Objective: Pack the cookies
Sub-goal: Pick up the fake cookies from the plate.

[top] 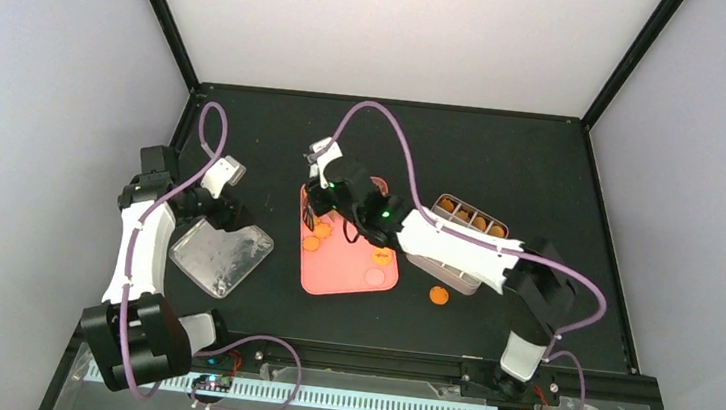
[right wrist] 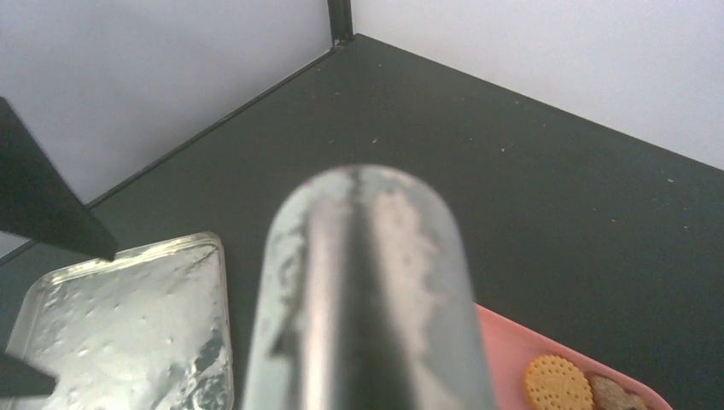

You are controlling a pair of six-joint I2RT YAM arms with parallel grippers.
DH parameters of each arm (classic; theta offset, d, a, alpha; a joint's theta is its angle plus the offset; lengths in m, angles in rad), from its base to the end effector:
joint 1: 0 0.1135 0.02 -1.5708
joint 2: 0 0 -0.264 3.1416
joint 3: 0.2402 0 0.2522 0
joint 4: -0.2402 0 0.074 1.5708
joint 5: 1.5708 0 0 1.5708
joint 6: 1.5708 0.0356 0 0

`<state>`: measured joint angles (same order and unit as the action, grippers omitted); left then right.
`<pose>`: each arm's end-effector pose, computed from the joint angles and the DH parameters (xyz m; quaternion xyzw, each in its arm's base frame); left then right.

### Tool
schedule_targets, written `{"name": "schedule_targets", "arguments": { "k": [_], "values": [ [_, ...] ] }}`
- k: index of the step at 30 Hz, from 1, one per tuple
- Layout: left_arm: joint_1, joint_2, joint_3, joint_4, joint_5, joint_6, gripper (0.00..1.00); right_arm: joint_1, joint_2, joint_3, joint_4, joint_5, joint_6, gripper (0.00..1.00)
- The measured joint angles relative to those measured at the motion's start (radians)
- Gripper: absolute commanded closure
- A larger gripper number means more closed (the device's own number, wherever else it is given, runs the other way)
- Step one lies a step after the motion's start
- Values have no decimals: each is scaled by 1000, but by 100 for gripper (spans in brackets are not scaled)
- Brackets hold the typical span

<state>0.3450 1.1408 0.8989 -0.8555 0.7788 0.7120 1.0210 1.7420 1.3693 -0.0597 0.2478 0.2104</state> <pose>0.2037 0.0466 0.2646 0.2516 0.8680 -0.2093 0.3734 0.2235 0.3480 0.2948 -0.2684 0.7944 0.2239 0.4967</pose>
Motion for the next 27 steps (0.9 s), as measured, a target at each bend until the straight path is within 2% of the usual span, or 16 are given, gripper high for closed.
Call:
{"name": "schedule_targets", "arguments": {
  "k": [6,18,27],
  "values": [
    [11,0,0,-24,9,26,22,0,121,65,1,13,-7,58],
    [16,0,0,-35,17,40,22,0,156,37,1,45,-16,62],
    [16,0,0,-36,29,40,22,0,110,-40,43,64,-18,84]
  ]
}}
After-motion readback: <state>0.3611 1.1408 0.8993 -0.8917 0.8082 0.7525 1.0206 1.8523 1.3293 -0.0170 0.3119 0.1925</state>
